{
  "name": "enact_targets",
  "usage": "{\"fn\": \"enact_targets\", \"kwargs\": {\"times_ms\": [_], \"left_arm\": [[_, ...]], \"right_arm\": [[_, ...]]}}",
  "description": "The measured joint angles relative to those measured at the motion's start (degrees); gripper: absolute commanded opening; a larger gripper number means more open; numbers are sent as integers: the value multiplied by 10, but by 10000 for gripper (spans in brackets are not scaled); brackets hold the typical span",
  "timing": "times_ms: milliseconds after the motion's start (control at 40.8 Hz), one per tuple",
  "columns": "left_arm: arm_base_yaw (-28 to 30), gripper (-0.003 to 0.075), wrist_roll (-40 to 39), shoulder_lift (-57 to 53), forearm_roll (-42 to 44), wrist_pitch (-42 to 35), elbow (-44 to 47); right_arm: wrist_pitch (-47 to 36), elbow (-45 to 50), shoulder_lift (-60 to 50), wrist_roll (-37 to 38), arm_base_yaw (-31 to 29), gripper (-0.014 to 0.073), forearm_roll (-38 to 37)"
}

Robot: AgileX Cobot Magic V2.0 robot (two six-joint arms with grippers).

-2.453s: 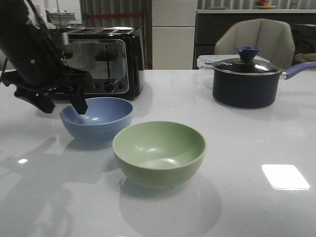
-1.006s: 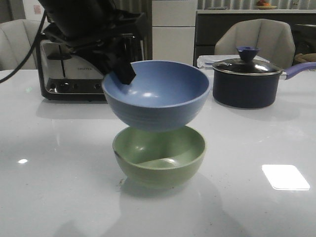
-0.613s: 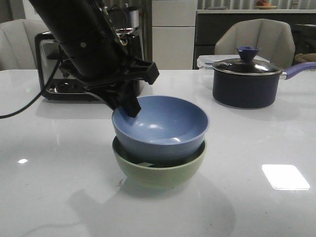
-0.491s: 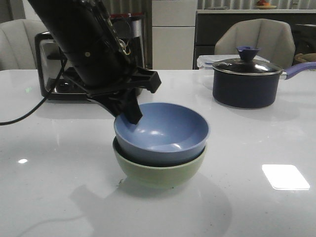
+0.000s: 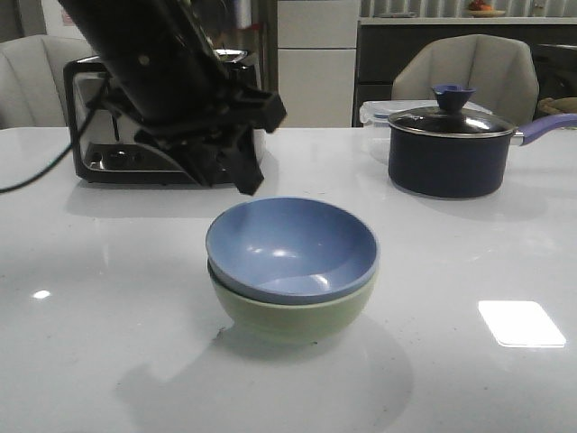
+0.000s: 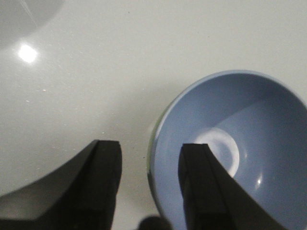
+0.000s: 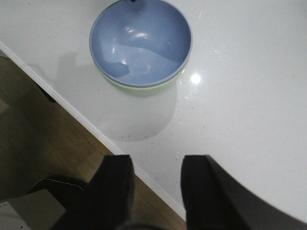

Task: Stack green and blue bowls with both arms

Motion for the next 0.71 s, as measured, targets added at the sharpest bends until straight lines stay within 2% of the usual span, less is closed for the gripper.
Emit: {"fn": "enact_targets", "kwargs": {"times_ms": [245, 711], "left_arm": [[0, 372, 0, -153, 43, 22, 59], [0, 372, 0, -482, 72, 35, 273]], "right_arm": [[0, 0, 0, 0, 0, 374, 0], [0, 0, 0, 0, 0, 374, 0]]}}
